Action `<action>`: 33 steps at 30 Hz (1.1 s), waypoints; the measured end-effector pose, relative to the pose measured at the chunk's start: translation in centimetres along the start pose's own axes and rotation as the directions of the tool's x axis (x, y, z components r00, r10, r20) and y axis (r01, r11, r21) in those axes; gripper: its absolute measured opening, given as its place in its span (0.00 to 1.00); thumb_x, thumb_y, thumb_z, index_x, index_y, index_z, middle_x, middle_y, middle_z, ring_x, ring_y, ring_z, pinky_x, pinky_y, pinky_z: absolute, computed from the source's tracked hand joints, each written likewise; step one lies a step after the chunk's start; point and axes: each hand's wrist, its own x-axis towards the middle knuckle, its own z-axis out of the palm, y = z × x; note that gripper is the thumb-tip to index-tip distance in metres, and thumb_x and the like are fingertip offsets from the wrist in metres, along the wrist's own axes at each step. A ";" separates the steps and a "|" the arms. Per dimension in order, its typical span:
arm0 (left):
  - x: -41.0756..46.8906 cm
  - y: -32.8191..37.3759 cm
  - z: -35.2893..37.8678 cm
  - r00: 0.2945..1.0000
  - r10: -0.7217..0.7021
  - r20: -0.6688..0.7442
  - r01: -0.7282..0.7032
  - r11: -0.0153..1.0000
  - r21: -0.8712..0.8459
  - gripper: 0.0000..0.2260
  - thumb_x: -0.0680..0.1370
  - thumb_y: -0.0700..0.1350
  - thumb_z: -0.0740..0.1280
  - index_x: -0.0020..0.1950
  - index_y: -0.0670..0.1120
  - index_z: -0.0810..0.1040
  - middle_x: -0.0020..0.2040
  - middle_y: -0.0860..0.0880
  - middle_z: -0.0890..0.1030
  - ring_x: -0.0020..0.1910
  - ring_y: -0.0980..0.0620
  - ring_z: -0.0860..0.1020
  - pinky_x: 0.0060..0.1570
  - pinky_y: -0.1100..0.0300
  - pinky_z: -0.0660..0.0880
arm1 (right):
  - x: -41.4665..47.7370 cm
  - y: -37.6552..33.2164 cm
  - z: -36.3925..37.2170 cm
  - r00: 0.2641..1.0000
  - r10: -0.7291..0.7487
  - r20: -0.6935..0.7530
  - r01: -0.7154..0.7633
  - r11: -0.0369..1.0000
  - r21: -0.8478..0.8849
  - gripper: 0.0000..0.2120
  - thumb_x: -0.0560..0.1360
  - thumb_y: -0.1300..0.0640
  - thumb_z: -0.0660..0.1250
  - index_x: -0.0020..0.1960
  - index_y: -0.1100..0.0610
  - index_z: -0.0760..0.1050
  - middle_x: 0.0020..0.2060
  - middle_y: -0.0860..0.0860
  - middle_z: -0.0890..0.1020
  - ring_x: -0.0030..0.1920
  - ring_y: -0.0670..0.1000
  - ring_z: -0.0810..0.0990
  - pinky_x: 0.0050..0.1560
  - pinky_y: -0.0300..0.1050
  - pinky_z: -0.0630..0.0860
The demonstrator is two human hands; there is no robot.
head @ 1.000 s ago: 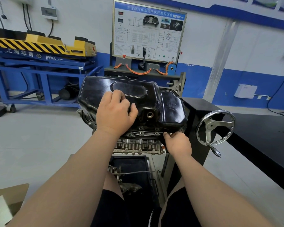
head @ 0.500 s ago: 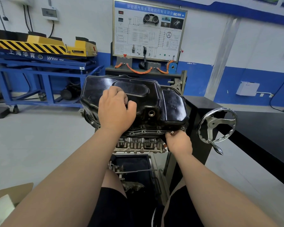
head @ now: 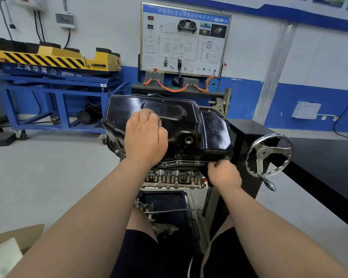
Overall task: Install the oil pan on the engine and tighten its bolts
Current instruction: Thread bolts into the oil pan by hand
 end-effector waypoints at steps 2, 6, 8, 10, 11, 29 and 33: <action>0.0 -0.1 0.1 1.000 0.006 -0.005 -0.006 1.000 0.021 0.08 0.74 0.45 0.54 0.42 0.44 0.70 0.49 0.45 0.74 0.50 0.45 0.69 0.52 0.53 0.63 | 0.2 -0.1 -0.1 1.000 0.008 0.006 -0.008 1.000 0.020 0.11 0.73 0.47 0.61 0.39 0.53 0.75 0.32 0.48 0.74 0.29 0.47 0.69 0.28 0.37 0.61; -0.1 -0.1 0.3 1.000 -0.005 -0.019 0.006 0.999 0.033 0.12 0.77 0.46 0.54 0.45 0.42 0.74 0.49 0.46 0.74 0.50 0.46 0.70 0.53 0.54 0.63 | 0.4 -0.6 -0.1 0.998 0.037 0.045 -0.038 0.999 0.017 0.15 0.76 0.47 0.58 0.38 0.55 0.76 0.31 0.49 0.74 0.30 0.48 0.70 0.29 0.39 0.62; -0.1 -0.1 0.4 1.000 -0.008 -0.027 0.009 1.000 0.021 0.14 0.78 0.46 0.53 0.45 0.41 0.75 0.49 0.46 0.75 0.51 0.45 0.70 0.53 0.54 0.62 | 0.4 -0.8 -0.2 0.997 0.043 0.063 -0.043 0.999 -0.012 0.16 0.77 0.46 0.57 0.39 0.55 0.74 0.31 0.49 0.73 0.29 0.48 0.69 0.28 0.39 0.61; -0.1 -0.2 0.4 0.999 -0.017 -0.030 0.017 1.000 -0.001 0.17 0.78 0.48 0.50 0.45 0.41 0.76 0.50 0.46 0.75 0.51 0.46 0.70 0.54 0.55 0.62 | 0.3 -0.7 -0.5 0.997 0.022 0.071 -0.017 0.997 -0.069 0.18 0.76 0.44 0.57 0.36 0.55 0.73 0.30 0.48 0.73 0.29 0.48 0.70 0.28 0.38 0.60; -0.1 -0.2 0.4 0.999 -0.026 -0.029 0.025 1.000 -0.015 0.19 0.78 0.49 0.49 0.46 0.42 0.77 0.50 0.47 0.75 0.52 0.46 0.70 0.55 0.55 0.62 | 0.2 -0.7 -0.6 0.998 0.003 0.069 0.004 0.995 -0.099 0.18 0.75 0.44 0.59 0.34 0.55 0.72 0.29 0.48 0.74 0.28 0.48 0.70 0.27 0.38 0.61; 0.8 0.1 -0.9 0.974 -0.223 -0.050 0.186 0.900 -0.395 0.23 0.81 0.54 0.50 0.29 0.50 0.71 0.31 0.58 0.72 0.42 0.53 0.70 0.43 0.56 0.63 | -7.1 -10.5 -9.7 0.711 -0.585 0.390 0.554 0.808 0.201 0.16 0.76 0.46 0.62 0.36 0.55 0.77 0.24 0.49 0.78 0.25 0.47 0.78 0.33 0.45 0.78; 1.4 -0.1 -1.1 0.973 -0.231 0.001 0.217 0.913 -0.346 0.23 0.79 0.56 0.50 0.31 0.45 0.68 0.31 0.50 0.71 0.37 0.45 0.71 0.38 0.53 0.63 | -7.7 -15.6 -11.9 0.686 -0.726 -0.057 0.699 0.635 0.329 0.06 0.76 0.51 0.61 0.43 0.49 0.76 0.36 0.43 0.80 0.38 0.45 0.77 0.41 0.43 0.74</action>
